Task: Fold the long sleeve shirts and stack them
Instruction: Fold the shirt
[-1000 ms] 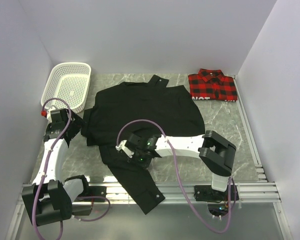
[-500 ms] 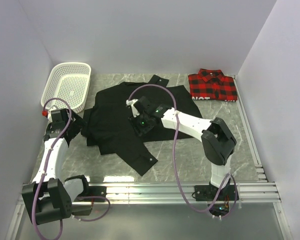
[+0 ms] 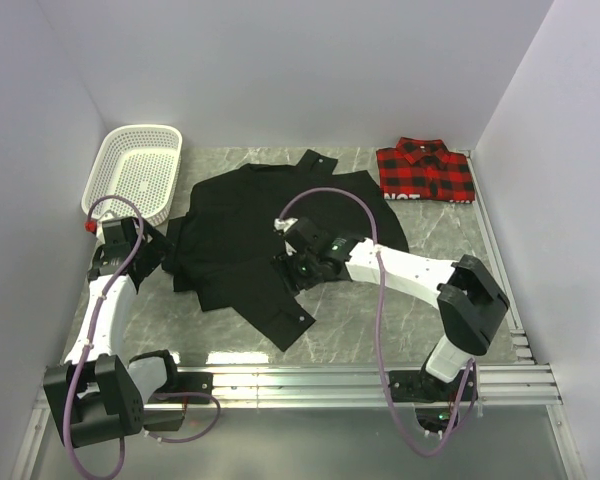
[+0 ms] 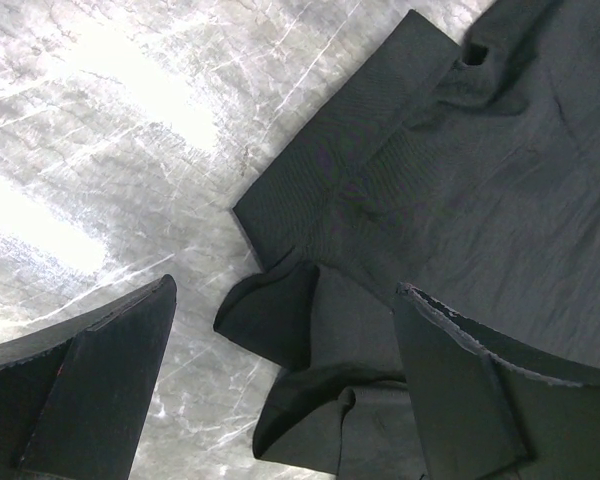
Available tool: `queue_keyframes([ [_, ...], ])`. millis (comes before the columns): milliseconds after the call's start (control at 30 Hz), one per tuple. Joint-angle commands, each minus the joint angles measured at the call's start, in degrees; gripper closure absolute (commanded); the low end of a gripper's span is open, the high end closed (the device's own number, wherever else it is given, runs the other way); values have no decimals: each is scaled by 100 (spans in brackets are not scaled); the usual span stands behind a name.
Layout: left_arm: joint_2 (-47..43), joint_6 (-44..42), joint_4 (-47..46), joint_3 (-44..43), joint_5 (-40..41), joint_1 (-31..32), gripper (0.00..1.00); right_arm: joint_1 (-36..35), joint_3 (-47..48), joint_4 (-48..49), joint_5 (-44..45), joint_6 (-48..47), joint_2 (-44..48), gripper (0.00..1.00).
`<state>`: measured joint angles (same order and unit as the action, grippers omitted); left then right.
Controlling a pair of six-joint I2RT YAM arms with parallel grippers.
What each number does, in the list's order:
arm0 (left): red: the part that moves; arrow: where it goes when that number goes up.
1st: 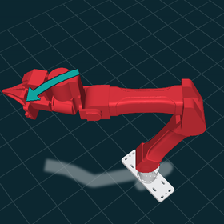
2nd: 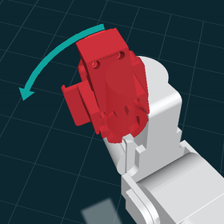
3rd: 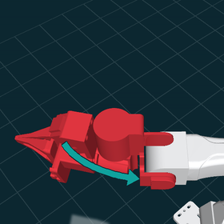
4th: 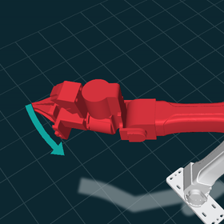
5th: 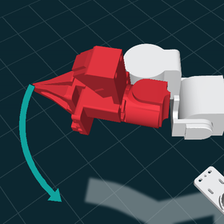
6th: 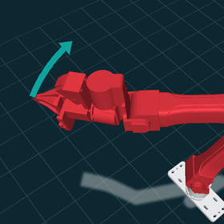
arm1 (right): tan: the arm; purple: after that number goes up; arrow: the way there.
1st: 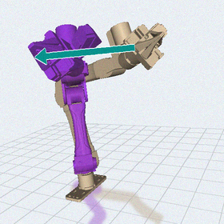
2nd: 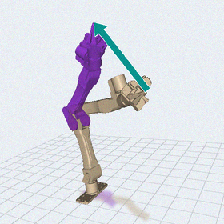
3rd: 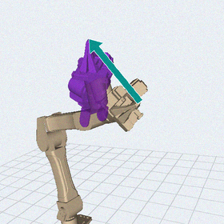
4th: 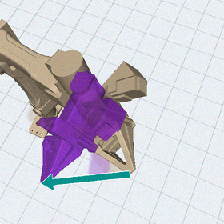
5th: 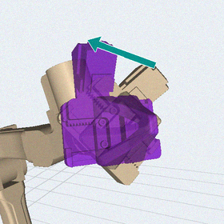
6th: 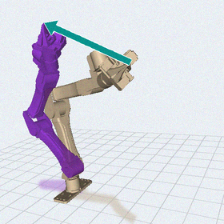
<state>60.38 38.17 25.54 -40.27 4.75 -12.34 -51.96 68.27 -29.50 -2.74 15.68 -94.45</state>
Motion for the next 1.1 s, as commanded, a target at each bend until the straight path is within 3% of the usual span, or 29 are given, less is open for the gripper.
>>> queue_keyframes([
  [0,9,-29,-216,-69,-88,-5,4,116,-270,-232,30,1120,147,35],
  [267,35,-20,-242,-60,-168,-5,5,108,-587,-276,-121,1947,-90,32],
  [767,123,-12,-251,-68,-291,-5,5,-349,-332,-750,-60,1992,-1048,36],
  [933,106,-29,-243,-69,-291,3,5,-481,-139,-944,2,1939,-1277,47],
  [1067,97,-20,-251,-69,-300,-5,5,-525,-103,-1041,63,1895,-1356,64],
])
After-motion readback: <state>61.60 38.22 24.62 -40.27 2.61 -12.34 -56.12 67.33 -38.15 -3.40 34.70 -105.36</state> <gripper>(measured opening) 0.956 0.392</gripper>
